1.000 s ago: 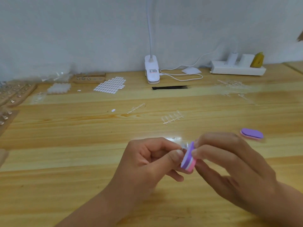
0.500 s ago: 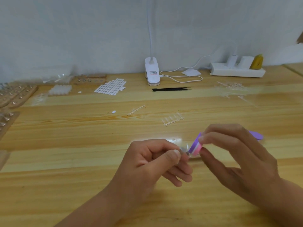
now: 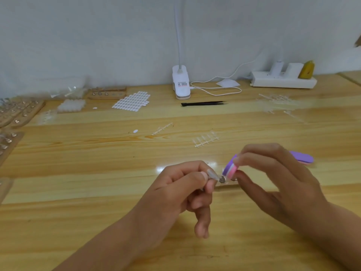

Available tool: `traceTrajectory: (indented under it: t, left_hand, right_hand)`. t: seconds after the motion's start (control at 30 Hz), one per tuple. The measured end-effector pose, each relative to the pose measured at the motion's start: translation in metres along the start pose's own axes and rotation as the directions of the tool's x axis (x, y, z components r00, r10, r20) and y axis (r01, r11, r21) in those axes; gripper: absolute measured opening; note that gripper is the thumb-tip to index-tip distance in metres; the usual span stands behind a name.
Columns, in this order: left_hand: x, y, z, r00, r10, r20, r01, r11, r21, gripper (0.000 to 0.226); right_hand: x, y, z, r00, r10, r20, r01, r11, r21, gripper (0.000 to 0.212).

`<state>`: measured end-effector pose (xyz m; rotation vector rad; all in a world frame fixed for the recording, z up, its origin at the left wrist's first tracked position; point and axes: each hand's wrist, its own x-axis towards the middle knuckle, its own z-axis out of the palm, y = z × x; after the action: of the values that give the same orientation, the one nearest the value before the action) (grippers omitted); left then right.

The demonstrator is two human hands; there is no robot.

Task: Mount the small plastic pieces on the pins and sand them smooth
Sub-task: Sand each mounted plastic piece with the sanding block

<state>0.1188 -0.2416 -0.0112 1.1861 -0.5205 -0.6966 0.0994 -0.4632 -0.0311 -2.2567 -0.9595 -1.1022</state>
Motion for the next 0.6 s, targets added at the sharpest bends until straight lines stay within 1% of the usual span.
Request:
traceTrajectory:
  t: [0.03,0.1,0.17,0.23,0.3,0.37,0.43,0.47,0.53,0.6]
  left_hand:
    - [0.0,0.0,-0.001,1.0,-0.007,-0.009,0.007,1.0,0.01,0.022]
    - [0.001,-0.001,-0.001,1.0,-0.024,-0.009,0.024,0.999,0.028,0.023]
    - [0.001,-0.001,-0.001,0.999,-0.045,0.011,0.044,0.999,0.031,0.023]
    - [0.0,-0.001,-0.003,0.999,-0.052,0.009,0.052,0.998,0.038,0.025]
    - [0.0,0.0,-0.003,0.999,-0.048,-0.005,0.048,0.997,0.054,0.025]
    - [0.001,-0.001,-0.002,0.999,-0.045,-0.009,0.045,0.997,0.061,0.025]
    - [0.0,-0.001,0.0,0.998,-0.056,0.003,0.055,0.997,0.055,0.025]
    - [0.0,-0.001,0.0,0.998,-0.061,0.009,0.061,0.997,0.046,0.025]
    - [0.0,0.001,-0.001,0.998,-0.057,0.003,0.057,0.998,0.035,0.024]
    - [-0.001,0.002,0.0,0.999,-0.047,-0.013,0.048,0.998,0.051,0.024]
  right_hand:
    - [0.001,-0.001,0.0,1.0,0.008,-0.024,-0.008,1.0,0.008,0.026]
    - [0.001,-0.009,0.002,0.999,-0.026,-0.044,0.028,0.999,0.029,0.025]
    - [-0.002,-0.011,0.004,0.998,-0.066,-0.011,0.066,0.997,0.04,0.024]
    - [-0.002,-0.005,0.003,0.999,-0.04,0.013,0.039,0.999,0.03,0.024]
    - [0.0,-0.003,0.0,1.0,-0.005,0.001,0.005,0.999,0.038,0.025]
    - [0.0,-0.008,0.001,0.999,-0.029,-0.025,0.031,0.998,0.049,0.025]
    - [-0.001,-0.012,0.004,0.998,-0.068,-0.008,0.069,0.996,0.052,0.024]
    - [-0.002,-0.01,0.005,0.998,-0.064,0.009,0.063,0.997,0.047,0.023]
    - [-0.001,-0.004,0.003,1.0,-0.006,0.021,0.005,0.999,0.035,0.024]
    - [0.001,-0.004,0.001,1.0,0.018,-0.005,-0.018,0.999,0.048,0.025]
